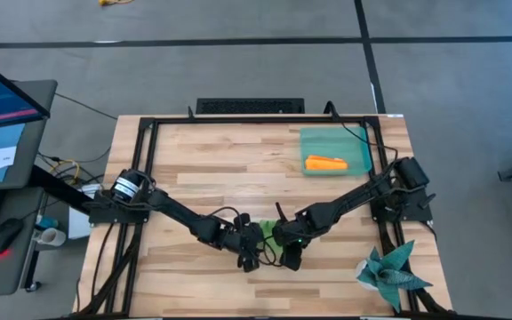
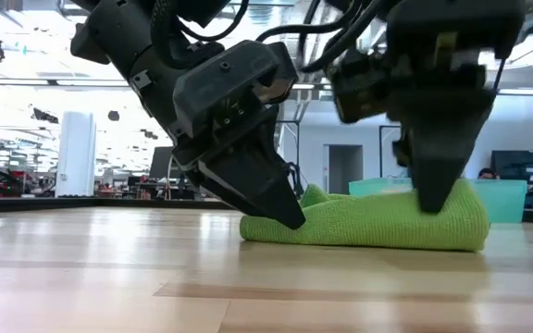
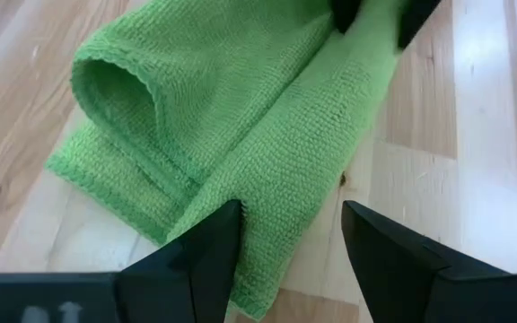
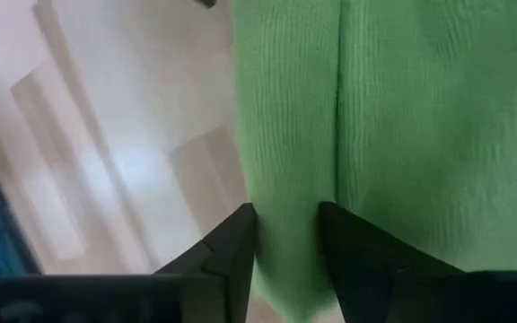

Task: Roll microfiber towels into tight, uniform cylinder then place into a basket
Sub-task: Roll the green towel

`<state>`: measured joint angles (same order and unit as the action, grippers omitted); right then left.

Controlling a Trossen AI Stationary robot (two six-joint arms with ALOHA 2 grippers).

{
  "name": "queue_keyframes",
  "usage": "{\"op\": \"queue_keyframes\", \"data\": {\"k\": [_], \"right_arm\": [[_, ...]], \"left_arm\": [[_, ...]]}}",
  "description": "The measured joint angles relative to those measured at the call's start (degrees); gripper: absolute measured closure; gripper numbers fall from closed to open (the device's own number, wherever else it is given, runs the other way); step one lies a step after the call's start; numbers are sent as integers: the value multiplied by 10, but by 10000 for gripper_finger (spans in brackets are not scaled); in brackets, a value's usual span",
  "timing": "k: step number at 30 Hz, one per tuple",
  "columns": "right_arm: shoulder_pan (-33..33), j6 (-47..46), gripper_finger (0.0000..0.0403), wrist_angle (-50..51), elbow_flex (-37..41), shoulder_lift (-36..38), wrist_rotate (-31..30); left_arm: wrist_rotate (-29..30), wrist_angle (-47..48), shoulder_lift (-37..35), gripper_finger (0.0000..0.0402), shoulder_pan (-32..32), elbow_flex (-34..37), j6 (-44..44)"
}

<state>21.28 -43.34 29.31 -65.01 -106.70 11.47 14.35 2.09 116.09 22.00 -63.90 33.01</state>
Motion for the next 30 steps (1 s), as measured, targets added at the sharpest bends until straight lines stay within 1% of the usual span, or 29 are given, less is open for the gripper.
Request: {"op": "queue_keyframes", "data": {"k": [3, 5, 7, 10, 13, 15, 16, 19, 21, 24, 27, 30], "right_arm": [[2, 1, 250, 23, 0, 21, -5], [7, 1, 252, 46, 1, 43, -25], [18, 4, 253, 67, 1, 67, -61], [51, 31, 256, 73, 0, 100, -149], [100, 59, 257, 62, 0, 115, -265], [131, 61, 257, 42, 0, 108, -346], [145, 61, 257, 37, 0, 101, -377], [172, 76, 259, 6, 0, 68, -437], [181, 80, 266, -15, 0, 43, -448], [182, 84, 289, -21, 0, 16, -443], [178, 84, 328, -22, 0, -2, -442], [170, 77, 372, -14, 0, -4, -441]], "left_arm": [[0, -4, 0, 208, 0, 1, 17], [-2, -8, 0, 208, -1, 1, 39], [-4, -9, 0, 208, -2, 1, 66], [-3, -11, 0, 208, -3, 1, 94], [-2, -11, 0, 208, -3, 1, 117], [-2, -12, 0, 208, -3, 1, 127], [-1, -12, 0, 208, -3, 1, 133], [-1, -12, 0, 208, -4, 1, 143], [-1, -12, 0, 208, -4, 1, 148], [-1, -15, 0, 208, -4, 1, 149], [-1, -21, 0, 208, -6, 2, 149], [-4, -21, 0, 208, -9, 2, 149]]}}
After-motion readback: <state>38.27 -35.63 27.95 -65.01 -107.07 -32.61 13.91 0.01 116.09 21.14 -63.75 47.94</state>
